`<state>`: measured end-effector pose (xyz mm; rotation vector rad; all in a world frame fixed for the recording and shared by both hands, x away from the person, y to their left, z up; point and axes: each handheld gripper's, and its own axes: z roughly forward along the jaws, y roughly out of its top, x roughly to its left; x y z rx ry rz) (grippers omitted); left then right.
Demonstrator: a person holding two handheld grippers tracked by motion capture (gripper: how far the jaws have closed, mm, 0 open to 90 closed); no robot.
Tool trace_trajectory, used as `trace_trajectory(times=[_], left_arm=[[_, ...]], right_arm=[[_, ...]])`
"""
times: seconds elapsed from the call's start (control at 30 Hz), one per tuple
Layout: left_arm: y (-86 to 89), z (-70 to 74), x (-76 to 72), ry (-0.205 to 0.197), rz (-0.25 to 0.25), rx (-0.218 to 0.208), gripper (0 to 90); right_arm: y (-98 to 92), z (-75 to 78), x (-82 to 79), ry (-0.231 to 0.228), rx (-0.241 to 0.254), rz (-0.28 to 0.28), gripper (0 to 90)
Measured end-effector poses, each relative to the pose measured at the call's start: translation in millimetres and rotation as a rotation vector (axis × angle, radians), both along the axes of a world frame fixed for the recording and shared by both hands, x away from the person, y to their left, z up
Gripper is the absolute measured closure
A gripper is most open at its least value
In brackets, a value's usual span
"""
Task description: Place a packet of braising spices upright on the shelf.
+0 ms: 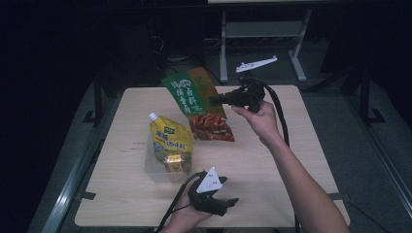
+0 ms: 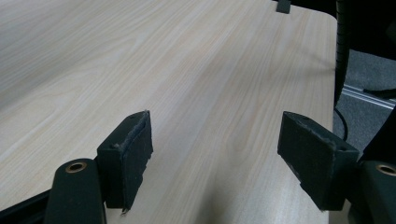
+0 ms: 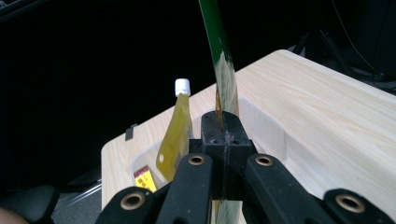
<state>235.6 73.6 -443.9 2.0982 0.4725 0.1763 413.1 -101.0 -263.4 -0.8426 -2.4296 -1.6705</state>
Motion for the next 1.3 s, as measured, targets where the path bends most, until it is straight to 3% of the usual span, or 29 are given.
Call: trace_trajectory(times=[0.47, 0.9, 1.3], left_arm=[[2.4, 1.4, 1.0, 0.000, -0.009, -0.005, 25.7], [1.9, 1.0, 0.8, 0.011, -0.011, -0.017, 25.7], [5.5, 1.9, 2.8, 0.003, -0.008, -0.019, 25.7]], right_arm=[[45.5, -10.4, 24.7, 0.017, 0.010, 0.039, 90.0], [75.3, -32.4, 44.7, 0.039, 0.019, 0.057, 90.0], [100.4, -55.2, 56.3, 0.055, -0.018, 0.067, 90.0]])
